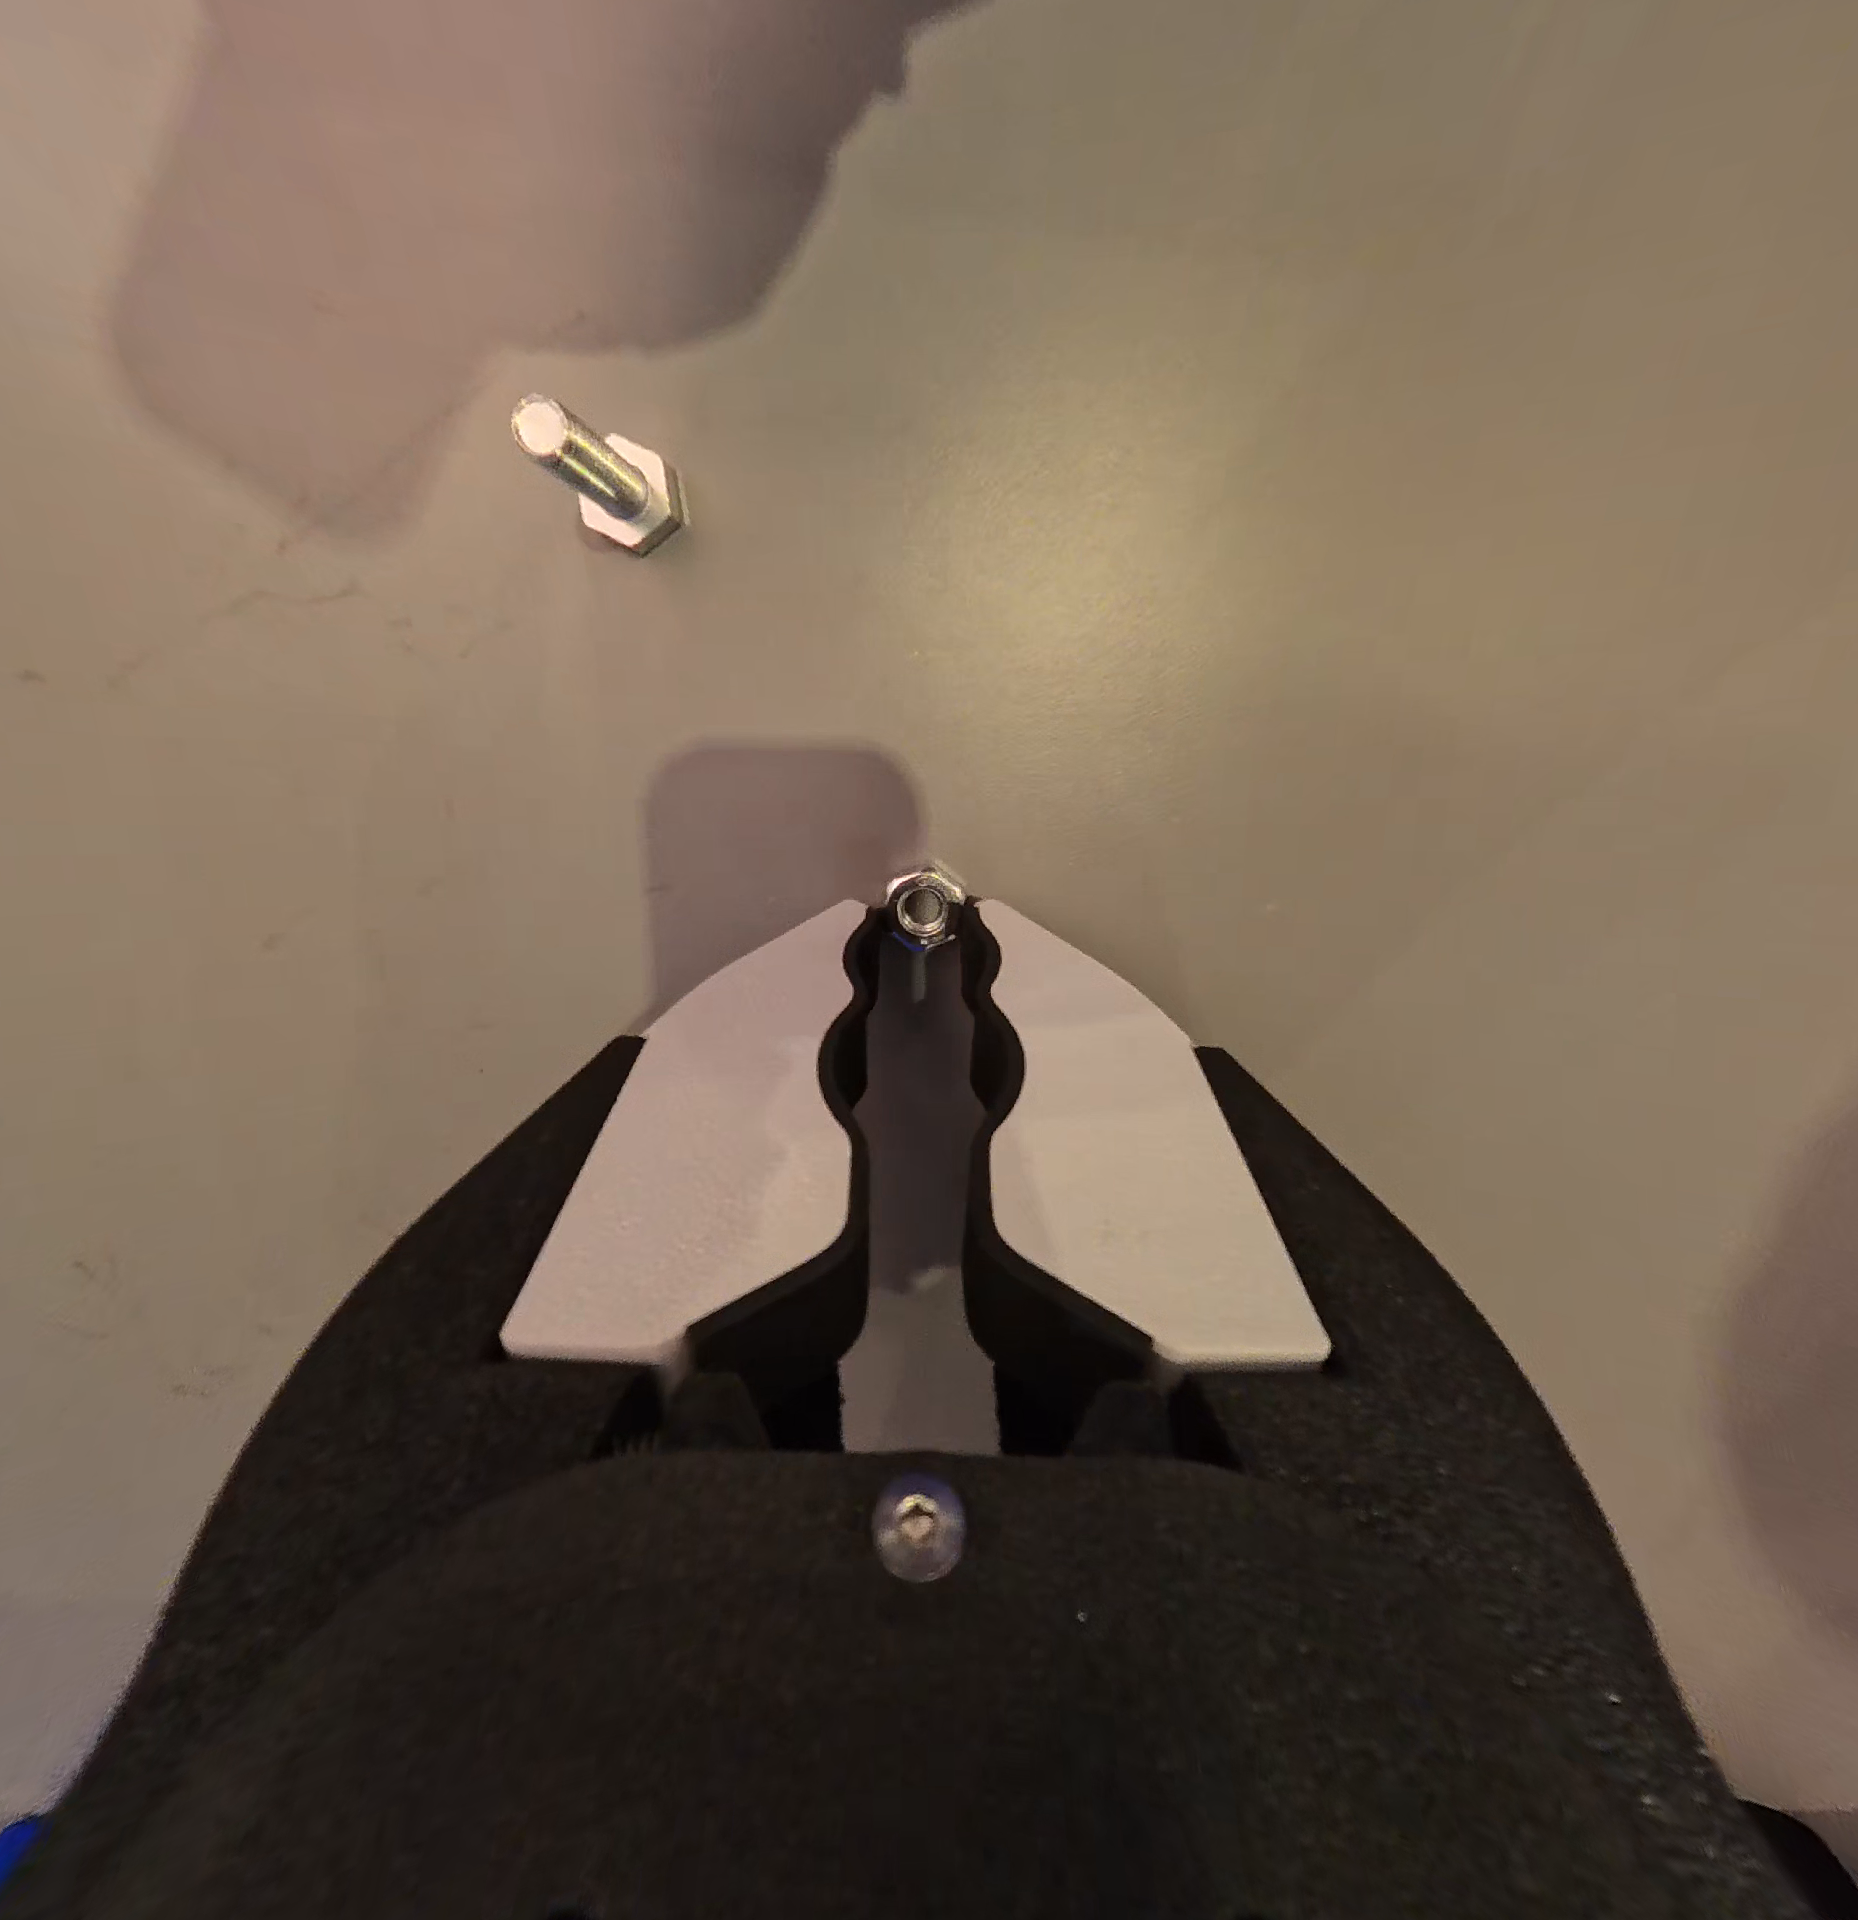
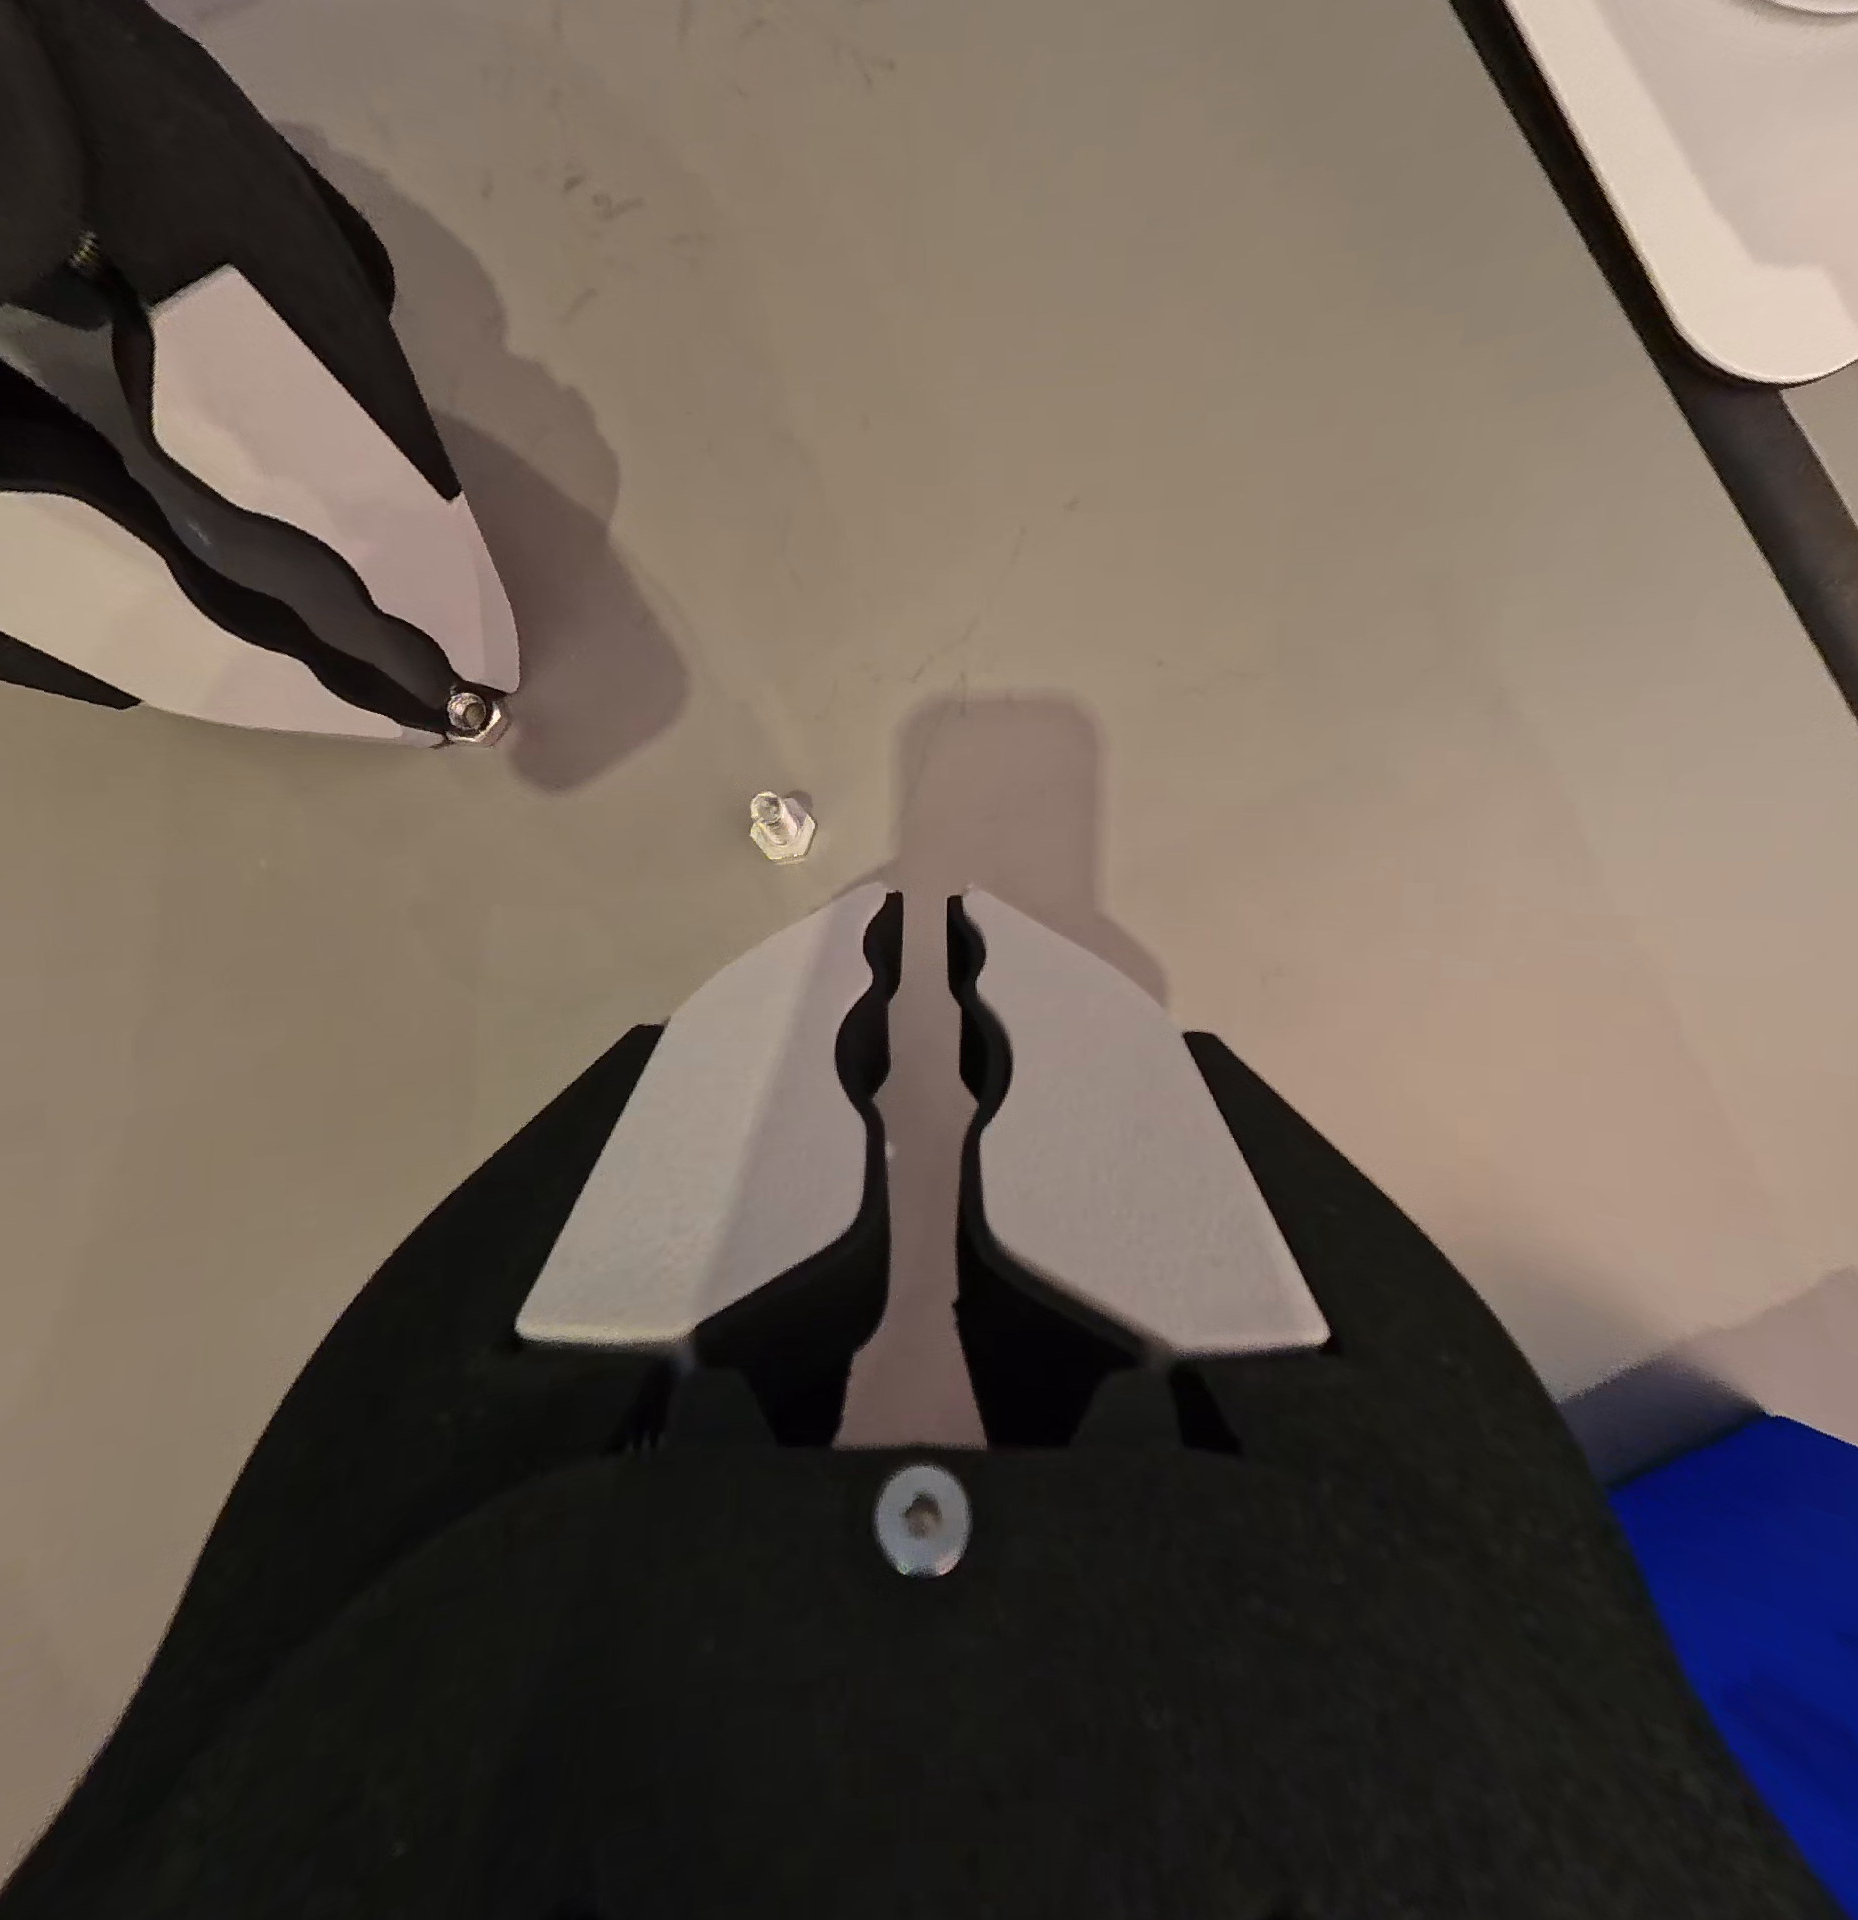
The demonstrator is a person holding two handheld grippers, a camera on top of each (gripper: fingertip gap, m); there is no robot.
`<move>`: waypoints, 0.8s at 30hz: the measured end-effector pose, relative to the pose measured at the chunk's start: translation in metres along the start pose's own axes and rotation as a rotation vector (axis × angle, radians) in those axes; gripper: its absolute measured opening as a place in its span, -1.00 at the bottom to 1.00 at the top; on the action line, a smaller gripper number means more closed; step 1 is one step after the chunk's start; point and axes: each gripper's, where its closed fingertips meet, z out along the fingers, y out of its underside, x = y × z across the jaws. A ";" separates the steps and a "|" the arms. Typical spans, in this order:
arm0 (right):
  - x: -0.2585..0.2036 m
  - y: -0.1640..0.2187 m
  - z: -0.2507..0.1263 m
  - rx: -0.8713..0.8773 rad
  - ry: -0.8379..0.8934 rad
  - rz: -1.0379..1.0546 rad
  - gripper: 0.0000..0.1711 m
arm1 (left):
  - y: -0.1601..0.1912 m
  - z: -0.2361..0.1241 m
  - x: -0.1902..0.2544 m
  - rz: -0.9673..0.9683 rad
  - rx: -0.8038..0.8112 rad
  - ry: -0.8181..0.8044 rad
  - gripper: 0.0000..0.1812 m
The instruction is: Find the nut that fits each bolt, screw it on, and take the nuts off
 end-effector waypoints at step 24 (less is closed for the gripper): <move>-0.033 -0.005 0.034 0.023 -0.091 -0.179 -0.76 | -0.004 -0.220 -0.036 -0.047 0.776 -0.194 -0.35</move>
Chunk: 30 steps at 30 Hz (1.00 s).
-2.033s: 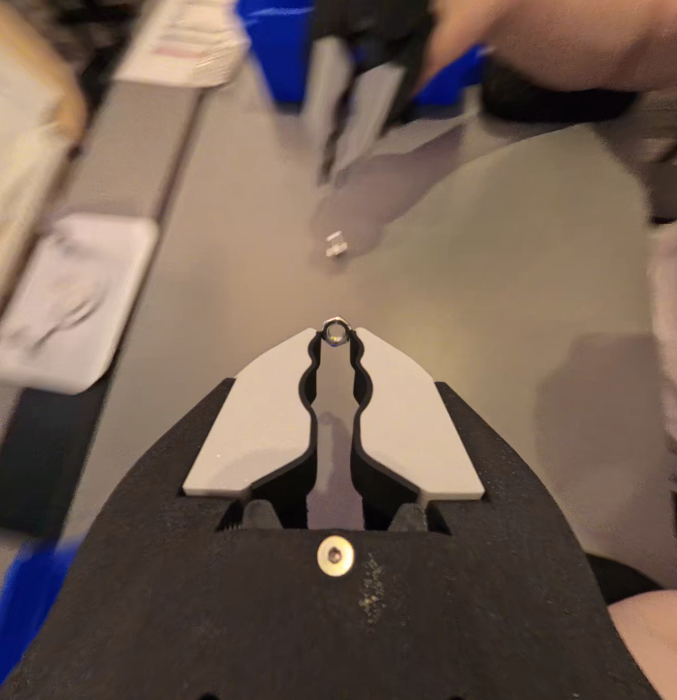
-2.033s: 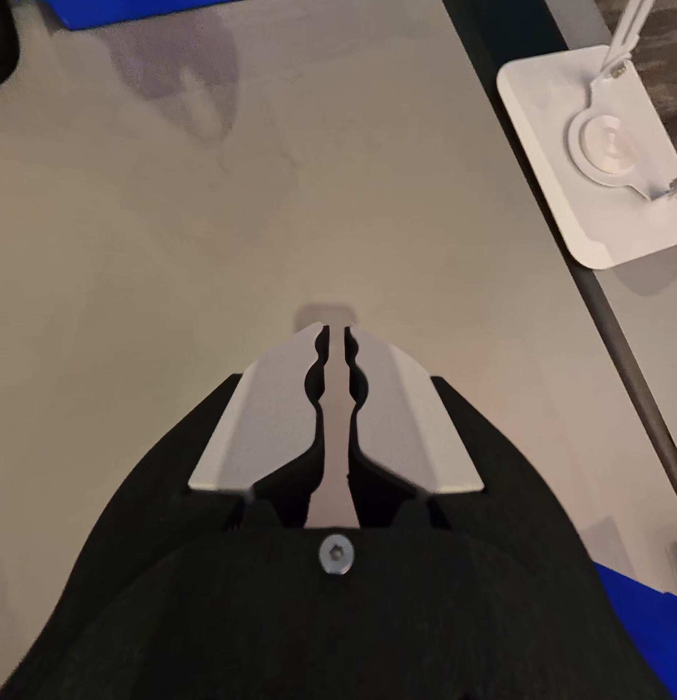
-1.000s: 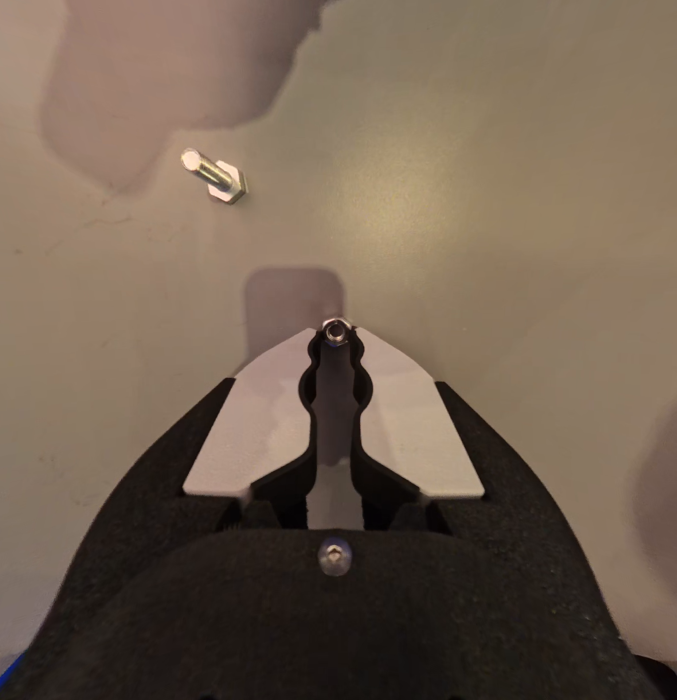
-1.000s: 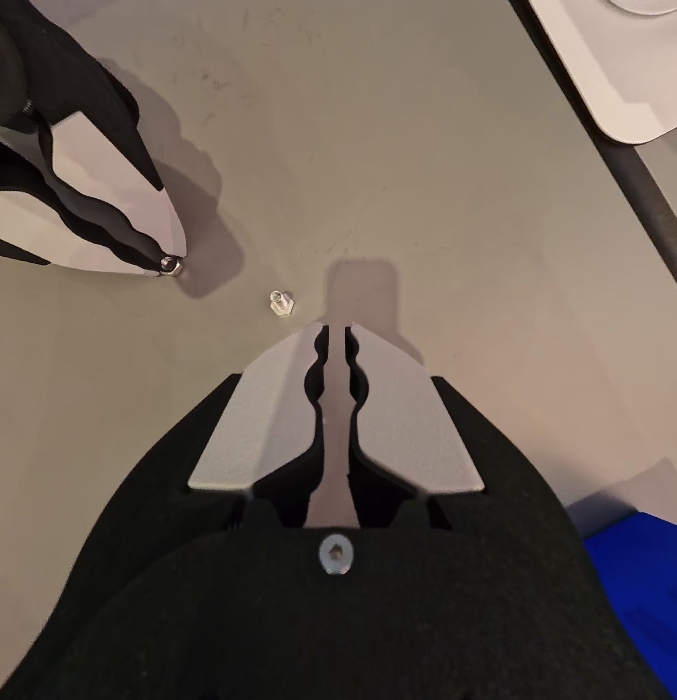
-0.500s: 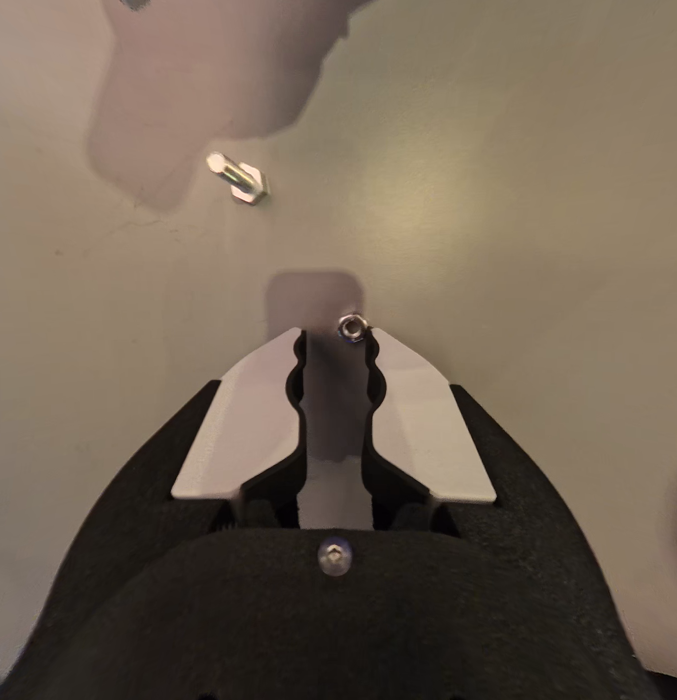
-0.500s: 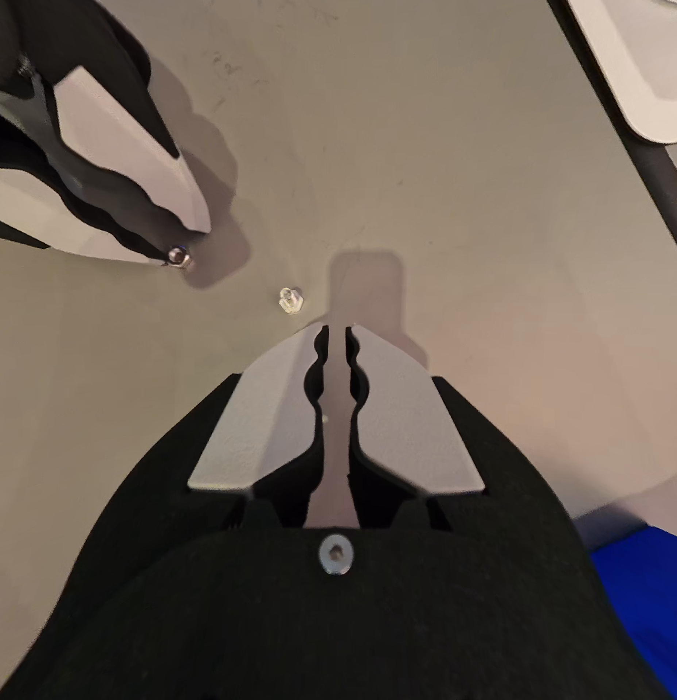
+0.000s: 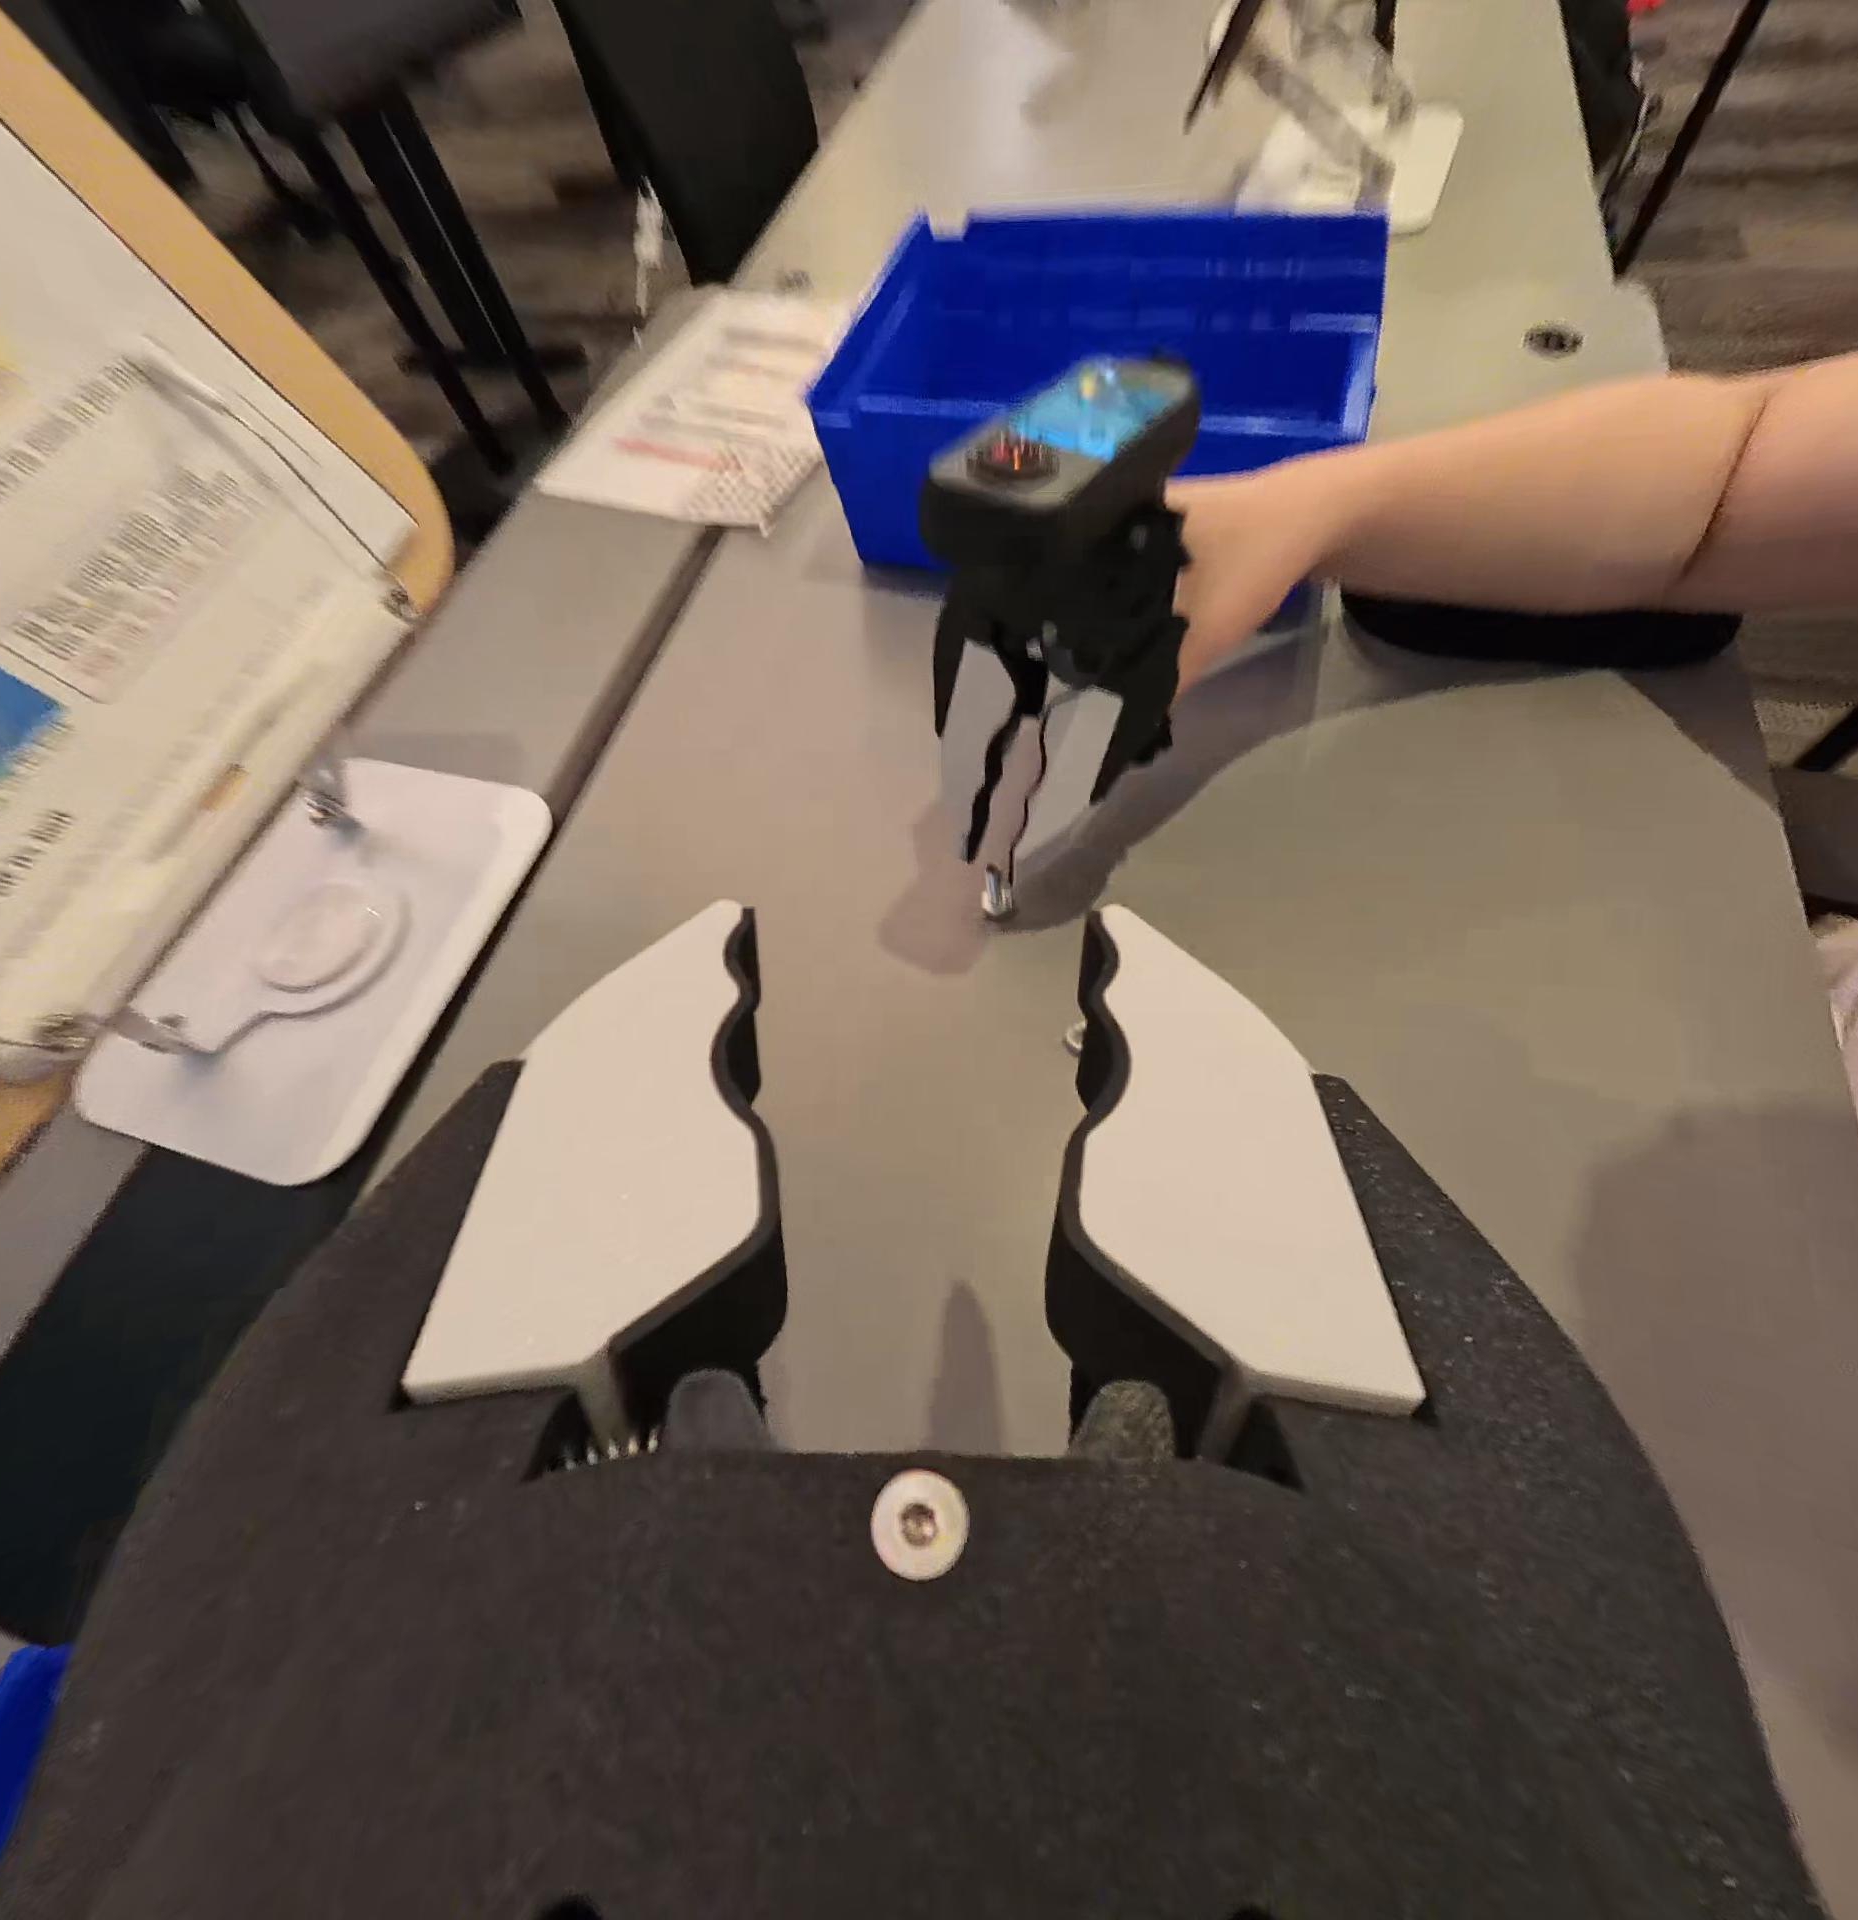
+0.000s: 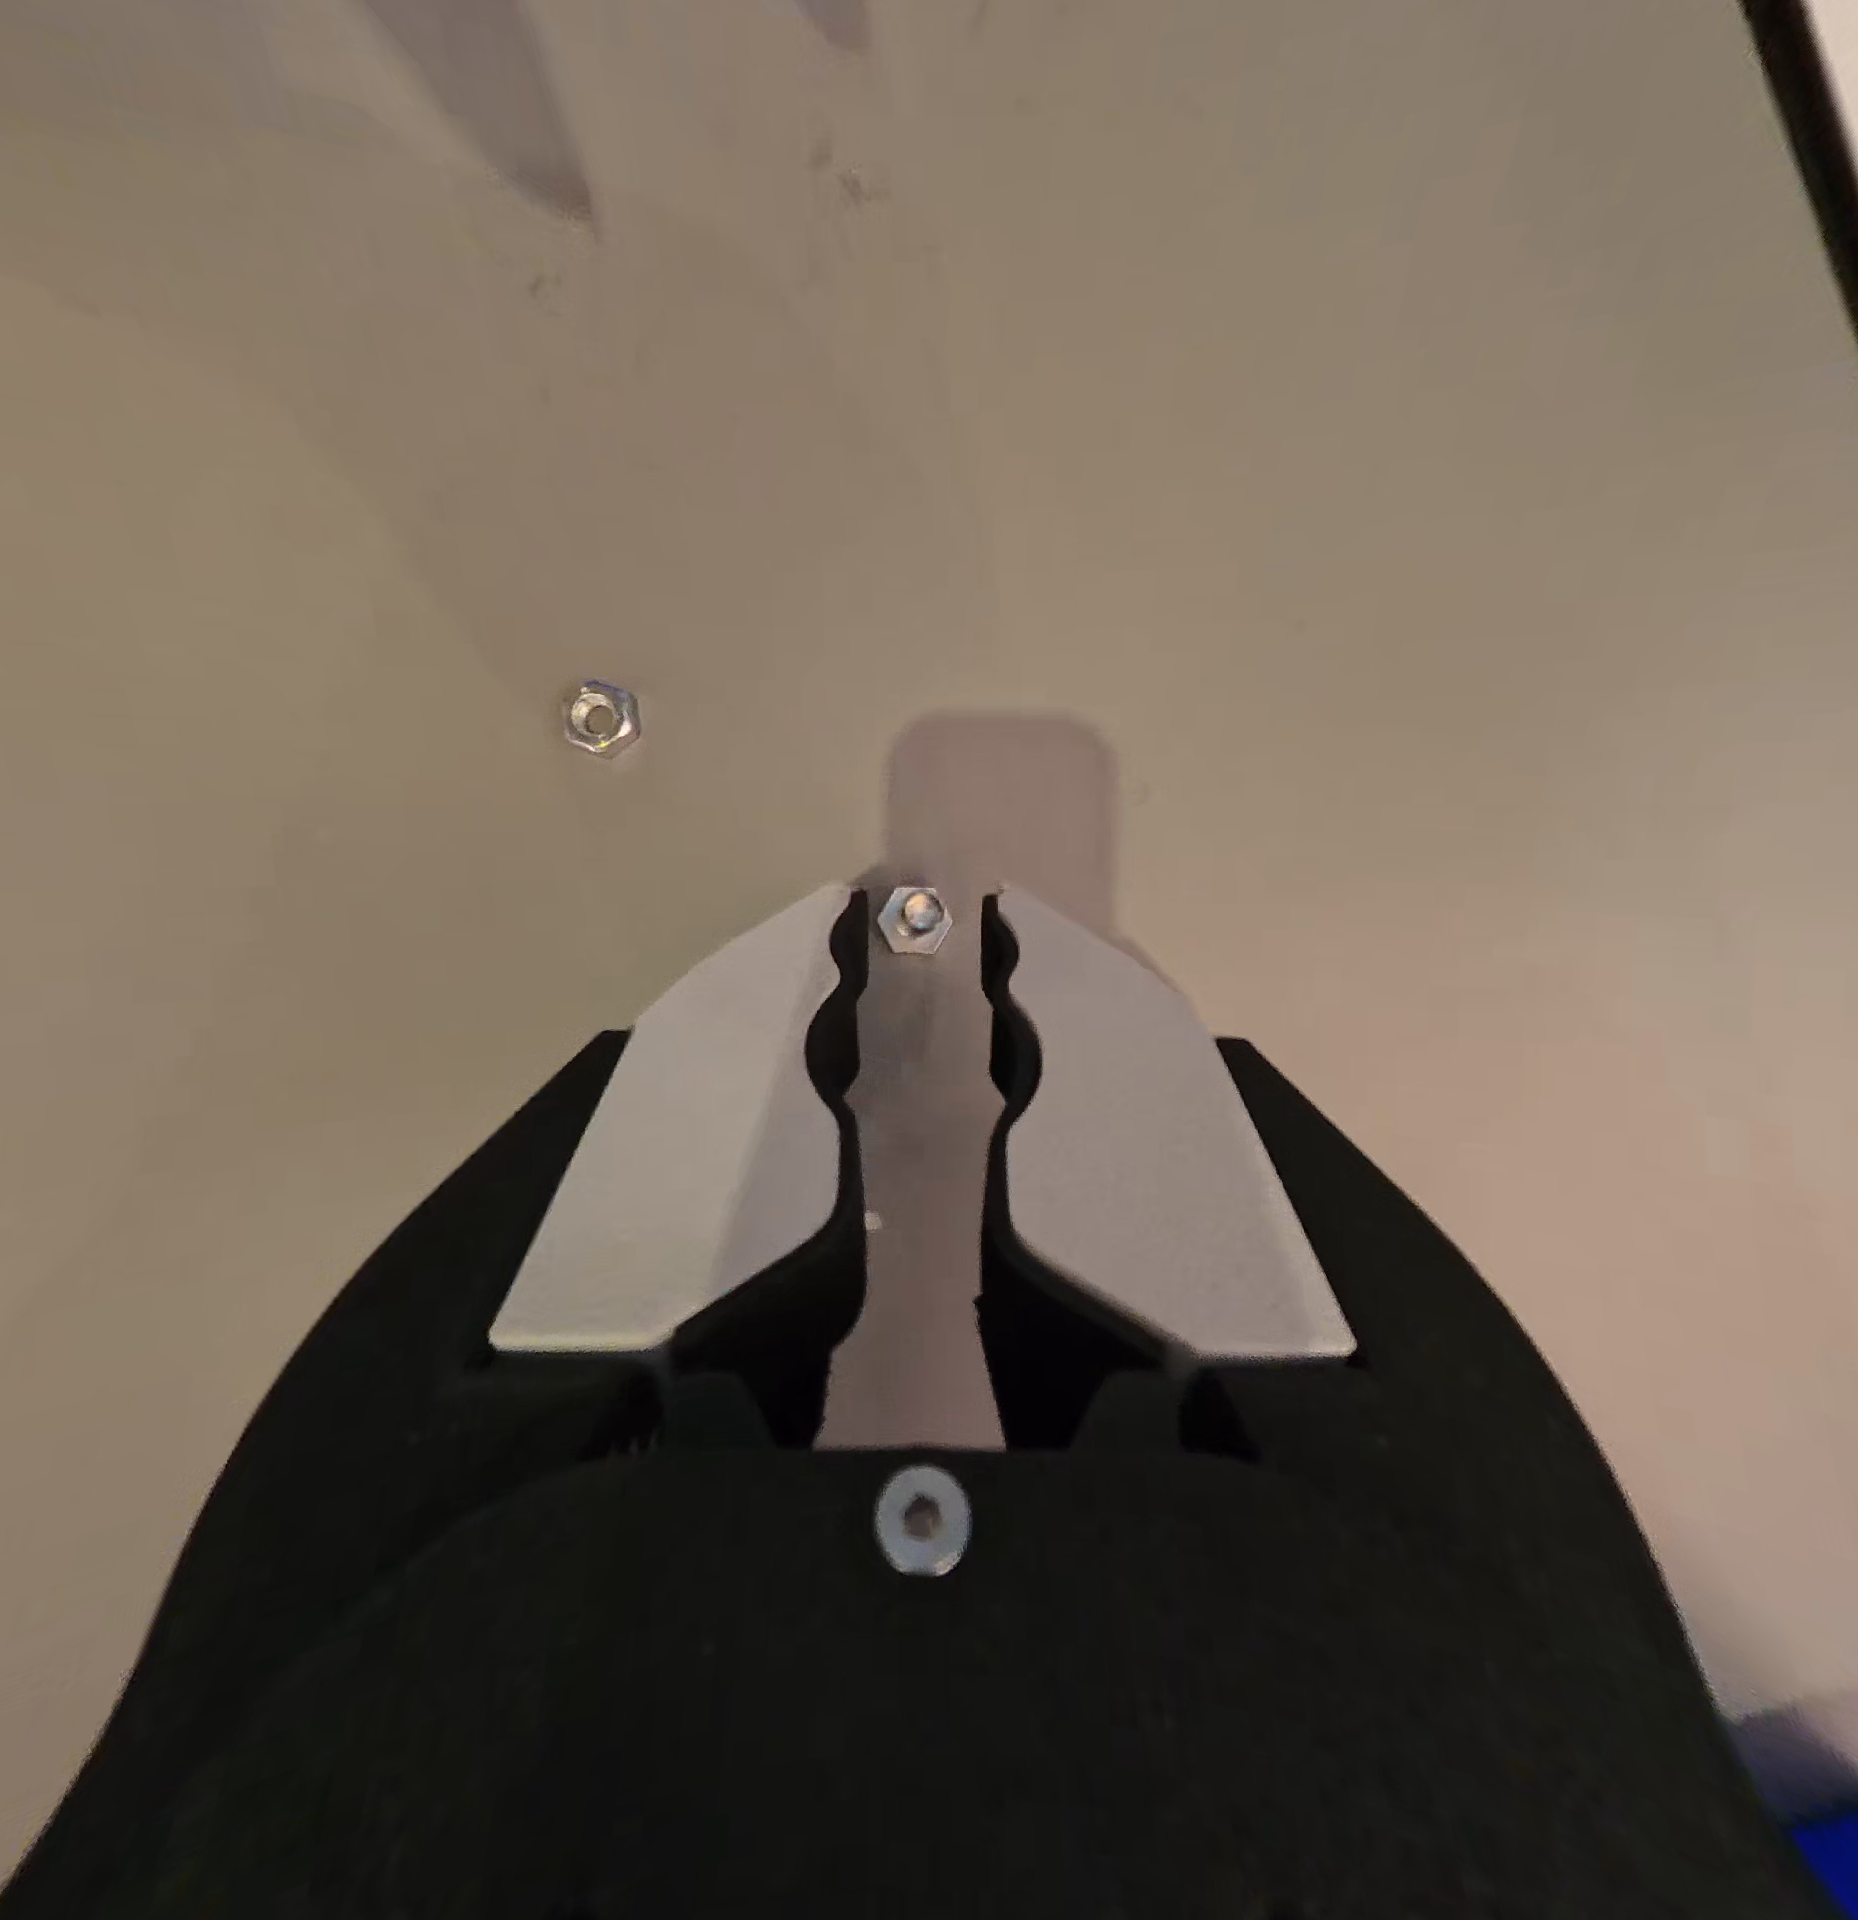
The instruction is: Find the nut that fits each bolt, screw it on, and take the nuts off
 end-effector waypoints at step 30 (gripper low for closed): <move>-0.050 -0.096 -0.100 0.469 -0.092 -0.021 -0.91 | 0.012 0.123 0.052 0.151 0.124 0.038 -0.57</move>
